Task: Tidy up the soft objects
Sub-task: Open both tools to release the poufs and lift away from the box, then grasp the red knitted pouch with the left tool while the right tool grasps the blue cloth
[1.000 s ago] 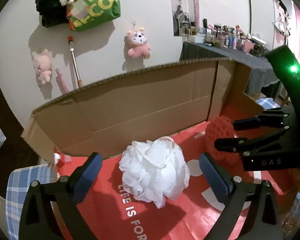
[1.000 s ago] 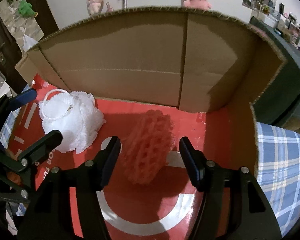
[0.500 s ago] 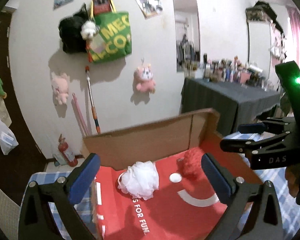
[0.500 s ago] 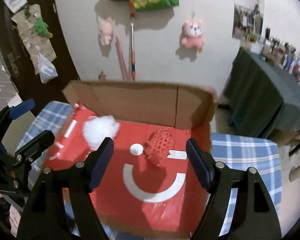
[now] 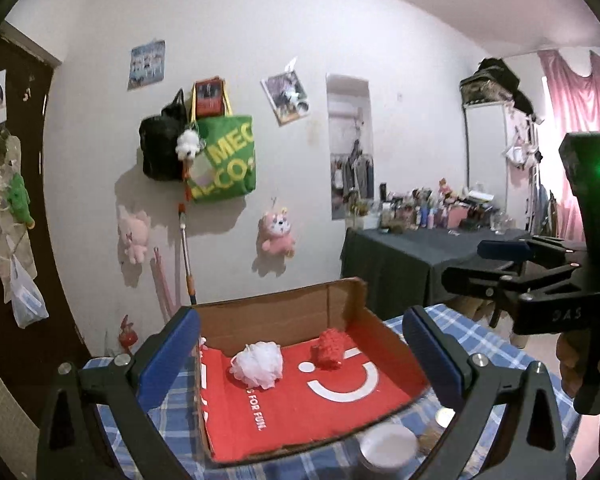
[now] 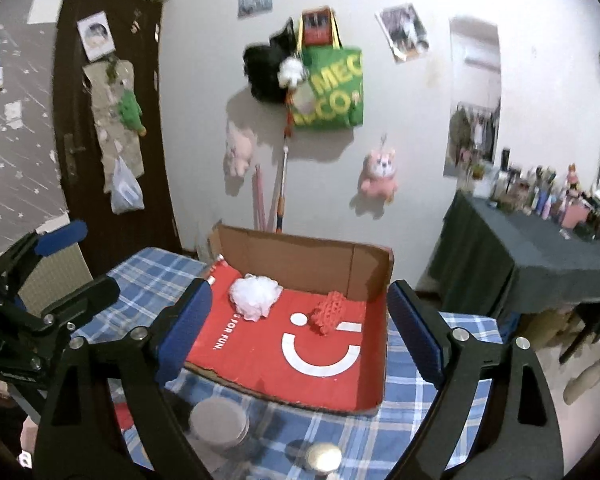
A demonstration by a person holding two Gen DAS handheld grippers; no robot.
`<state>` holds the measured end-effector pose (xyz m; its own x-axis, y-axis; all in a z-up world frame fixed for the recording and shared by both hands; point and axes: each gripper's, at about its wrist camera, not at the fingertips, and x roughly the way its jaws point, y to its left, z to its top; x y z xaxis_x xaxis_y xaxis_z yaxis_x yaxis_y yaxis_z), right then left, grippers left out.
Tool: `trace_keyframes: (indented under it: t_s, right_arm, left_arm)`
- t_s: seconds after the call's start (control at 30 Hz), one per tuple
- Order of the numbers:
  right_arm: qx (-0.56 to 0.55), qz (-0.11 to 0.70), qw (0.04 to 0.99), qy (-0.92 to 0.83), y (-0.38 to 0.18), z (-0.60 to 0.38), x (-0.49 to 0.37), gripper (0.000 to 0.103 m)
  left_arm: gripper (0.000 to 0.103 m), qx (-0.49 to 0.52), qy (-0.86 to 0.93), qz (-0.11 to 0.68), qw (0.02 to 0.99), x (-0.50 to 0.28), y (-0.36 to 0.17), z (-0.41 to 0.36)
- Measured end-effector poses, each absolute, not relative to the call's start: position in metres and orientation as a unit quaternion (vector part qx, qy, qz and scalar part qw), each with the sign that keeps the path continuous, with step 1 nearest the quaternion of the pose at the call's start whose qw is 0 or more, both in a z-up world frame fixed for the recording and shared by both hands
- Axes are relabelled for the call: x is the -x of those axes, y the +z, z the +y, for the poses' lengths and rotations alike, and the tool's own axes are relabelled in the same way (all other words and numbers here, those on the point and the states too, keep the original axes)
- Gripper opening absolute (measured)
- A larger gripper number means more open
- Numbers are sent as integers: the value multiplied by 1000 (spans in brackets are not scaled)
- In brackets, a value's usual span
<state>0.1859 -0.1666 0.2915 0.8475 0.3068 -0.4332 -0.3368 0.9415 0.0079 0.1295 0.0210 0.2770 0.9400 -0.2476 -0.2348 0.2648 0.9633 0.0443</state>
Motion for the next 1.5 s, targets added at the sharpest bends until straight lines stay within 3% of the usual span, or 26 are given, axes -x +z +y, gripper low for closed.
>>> trace_keyframes:
  t_s: [0.3, 0.73, 1.13, 1.5]
  right_arm:
    - [56, 130, 977, 156, 289, -172, -74, 99]
    - [40, 91, 990, 102, 202, -175, 22, 99]
    - [12, 176, 981, 83, 96, -171, 6, 99]
    - [-3, 247, 964, 99, 54, -166, -23, 99]
  left_arm:
    - [103, 0, -125, 60, 990, -38, 257, 34]
    - [103, 26, -107, 66, 992, 24, 182, 33]
    - [103, 33, -87, 168, 981, 3, 90, 33]
    - [103, 46, -48, 221, 973, -23, 63, 64]
